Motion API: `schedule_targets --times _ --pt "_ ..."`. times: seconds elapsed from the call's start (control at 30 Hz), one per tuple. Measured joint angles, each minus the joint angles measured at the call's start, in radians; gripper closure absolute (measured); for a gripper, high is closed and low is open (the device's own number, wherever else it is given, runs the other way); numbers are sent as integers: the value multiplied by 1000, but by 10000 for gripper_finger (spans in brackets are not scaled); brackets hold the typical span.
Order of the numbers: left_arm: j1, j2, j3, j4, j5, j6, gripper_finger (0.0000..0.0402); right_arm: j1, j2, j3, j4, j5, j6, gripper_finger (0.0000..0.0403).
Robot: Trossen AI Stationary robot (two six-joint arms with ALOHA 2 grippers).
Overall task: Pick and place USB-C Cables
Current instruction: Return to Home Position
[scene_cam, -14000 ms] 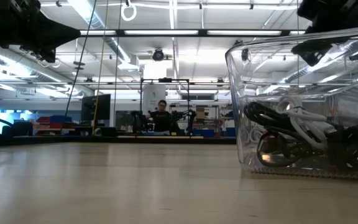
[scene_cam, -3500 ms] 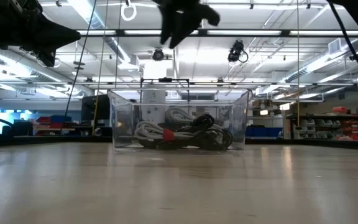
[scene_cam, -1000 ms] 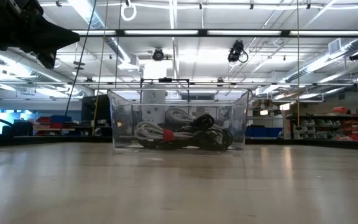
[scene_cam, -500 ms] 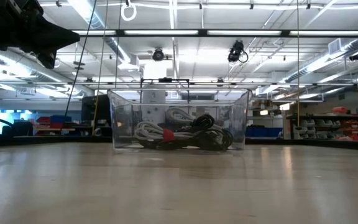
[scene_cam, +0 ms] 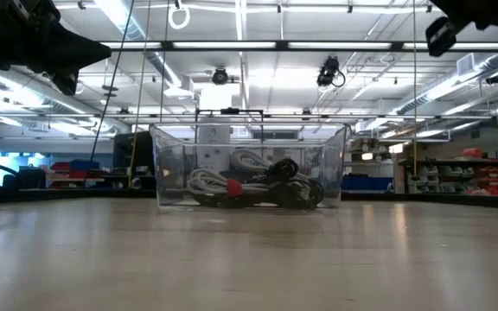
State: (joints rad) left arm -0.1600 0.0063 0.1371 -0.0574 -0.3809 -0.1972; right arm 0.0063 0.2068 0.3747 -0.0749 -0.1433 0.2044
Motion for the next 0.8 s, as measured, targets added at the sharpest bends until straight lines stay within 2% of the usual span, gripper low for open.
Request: schedule_targets --times 0.3,0.8 --pt "0 0 0 0 0 2 377 0 -208 -219 124 -9 8 402" --pt "-1 0 0 -11 1 26 380 -1 -199 -368 238 -16 11 402"
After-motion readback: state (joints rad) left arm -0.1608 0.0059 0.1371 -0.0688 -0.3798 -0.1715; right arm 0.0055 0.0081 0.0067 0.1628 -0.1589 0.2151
